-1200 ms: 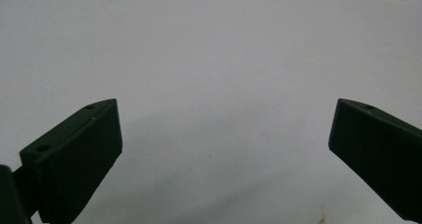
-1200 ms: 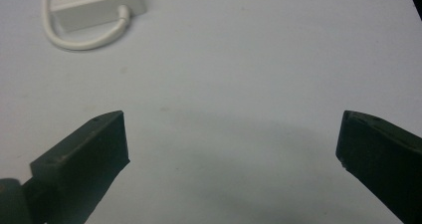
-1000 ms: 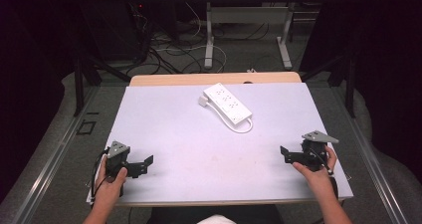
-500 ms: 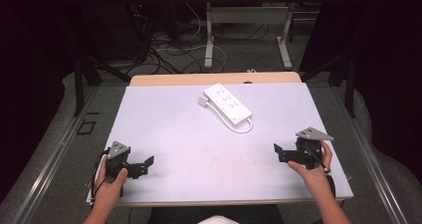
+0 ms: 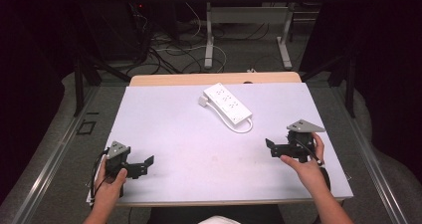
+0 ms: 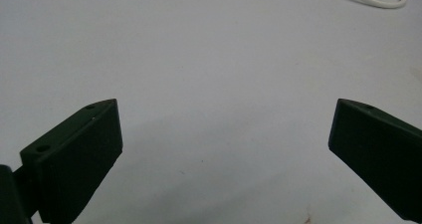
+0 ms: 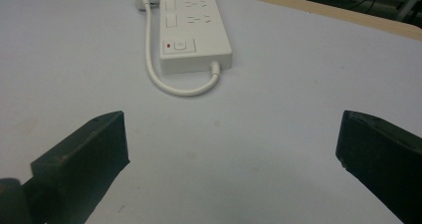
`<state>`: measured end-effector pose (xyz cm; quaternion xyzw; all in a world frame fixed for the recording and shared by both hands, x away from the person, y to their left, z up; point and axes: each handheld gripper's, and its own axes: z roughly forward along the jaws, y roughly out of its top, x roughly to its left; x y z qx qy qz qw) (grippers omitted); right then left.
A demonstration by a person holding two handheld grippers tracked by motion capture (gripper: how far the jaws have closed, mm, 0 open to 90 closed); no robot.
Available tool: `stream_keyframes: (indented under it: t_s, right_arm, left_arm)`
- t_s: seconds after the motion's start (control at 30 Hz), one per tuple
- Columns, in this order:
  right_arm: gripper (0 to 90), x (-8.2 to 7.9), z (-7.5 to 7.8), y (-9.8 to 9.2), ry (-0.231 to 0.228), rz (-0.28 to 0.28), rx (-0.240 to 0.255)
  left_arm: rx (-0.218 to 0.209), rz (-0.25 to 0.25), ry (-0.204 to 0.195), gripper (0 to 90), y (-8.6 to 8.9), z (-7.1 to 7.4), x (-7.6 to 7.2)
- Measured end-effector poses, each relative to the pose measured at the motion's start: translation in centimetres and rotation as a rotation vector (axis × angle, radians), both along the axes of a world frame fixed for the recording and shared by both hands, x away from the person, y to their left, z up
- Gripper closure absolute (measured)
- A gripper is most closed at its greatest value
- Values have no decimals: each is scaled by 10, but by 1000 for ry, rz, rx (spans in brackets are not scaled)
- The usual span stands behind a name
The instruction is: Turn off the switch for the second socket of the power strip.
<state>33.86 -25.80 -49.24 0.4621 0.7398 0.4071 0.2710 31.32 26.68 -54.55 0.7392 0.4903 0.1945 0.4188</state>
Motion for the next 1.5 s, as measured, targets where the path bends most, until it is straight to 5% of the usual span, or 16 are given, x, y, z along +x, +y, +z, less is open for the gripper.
stream_keyframes:
  t_s: [0.67, 1.5]
  right_arm:
    - [0, 19, 23, 26, 15, 77, -44]
    - [11, 54, 41, 47, 63, 98, -77]
  left_arm:
    - [-12, 12, 0, 5, 2, -1, 0]
    - [-13, 9, 0, 5, 2, -1, 0]
